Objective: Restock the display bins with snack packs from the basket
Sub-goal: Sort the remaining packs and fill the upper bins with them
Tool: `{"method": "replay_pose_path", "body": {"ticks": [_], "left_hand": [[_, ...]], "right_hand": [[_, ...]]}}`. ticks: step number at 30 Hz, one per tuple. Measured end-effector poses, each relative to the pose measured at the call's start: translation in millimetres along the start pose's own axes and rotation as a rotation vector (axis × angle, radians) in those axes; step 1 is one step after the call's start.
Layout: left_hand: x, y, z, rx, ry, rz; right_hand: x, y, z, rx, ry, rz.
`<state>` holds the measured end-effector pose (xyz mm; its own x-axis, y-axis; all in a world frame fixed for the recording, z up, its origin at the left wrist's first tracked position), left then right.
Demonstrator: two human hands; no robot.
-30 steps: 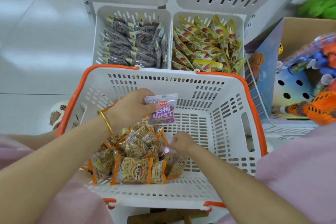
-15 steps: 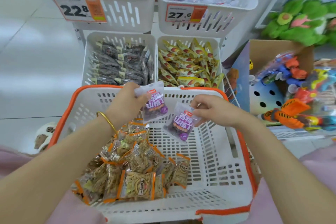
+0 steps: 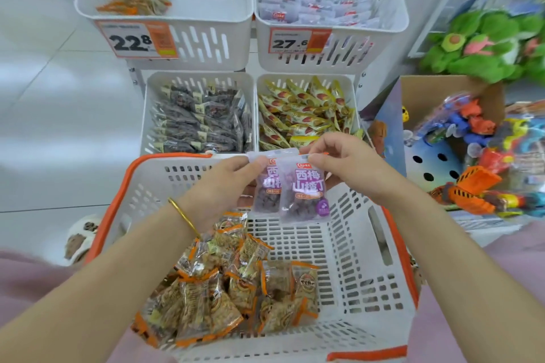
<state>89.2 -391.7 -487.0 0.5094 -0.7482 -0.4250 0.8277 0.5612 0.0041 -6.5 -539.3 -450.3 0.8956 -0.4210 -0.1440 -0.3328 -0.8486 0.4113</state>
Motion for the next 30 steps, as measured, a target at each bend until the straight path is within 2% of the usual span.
{"method": "replay_pose_path", "body": {"ticks": [5, 8, 11, 14, 17, 19, 25, 27, 30], "left_hand": [[-6.0, -10.4, 5.5, -0.106, -0.016, -0.072], [-3.6, -21.8, 3.3, 0.039, -0.066, -0.102], [1.1, -14.2, 18.7, 0.173, -0.109, -0.004], [12.0, -5.3, 57.0, 0.305, -0.184, -0.016], [25.9, -16.1, 114.1, 0.413, -0.333, -0.060], [38.7, -28.5, 153.0, 0.415, -0.444, -0.061], [93.2, -49.7, 246.6, 0.545, -0.682, 0.038], [116.2, -41.2, 268.8, 0.674, -0.729, 0.149], [157.2, -15.2, 291.7, 0.899, -0.695, 0.322]], "right_hand": [[6.6, -2.6, -3.3, 0.026, 0.028, 0.109], [9.1, -8.6, -13.2, -0.036, 0.073, 0.146], [14.9, -7.1, -27.6, -0.052, 0.127, 0.153], [24.2, 21.5, -51.5, -0.028, 0.128, 0.072], [35.1, 59.0, -77.3, -0.037, 0.084, -0.111], [46.3, 84.8, -95.1, -0.120, 0.118, -0.152], [97.2, 168.0, -128.1, -0.129, 0.265, 0.160], [116.3, 197.2, -140.3, -0.207, 0.341, 0.330], [155.7, 232.8, -160.6, -0.403, 0.437, 0.551]]}}
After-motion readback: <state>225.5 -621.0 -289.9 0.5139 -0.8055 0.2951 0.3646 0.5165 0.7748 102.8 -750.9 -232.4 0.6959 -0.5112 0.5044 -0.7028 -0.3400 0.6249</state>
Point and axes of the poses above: each hand's wrist, its own x-axis towards the middle knuckle, its own y-axis out of the back of the hand, z = x × y, the point moved 7 cm from there along x, towards the middle knuckle, and after that the axes turned 1 degree about y, right-handed, at the moved point
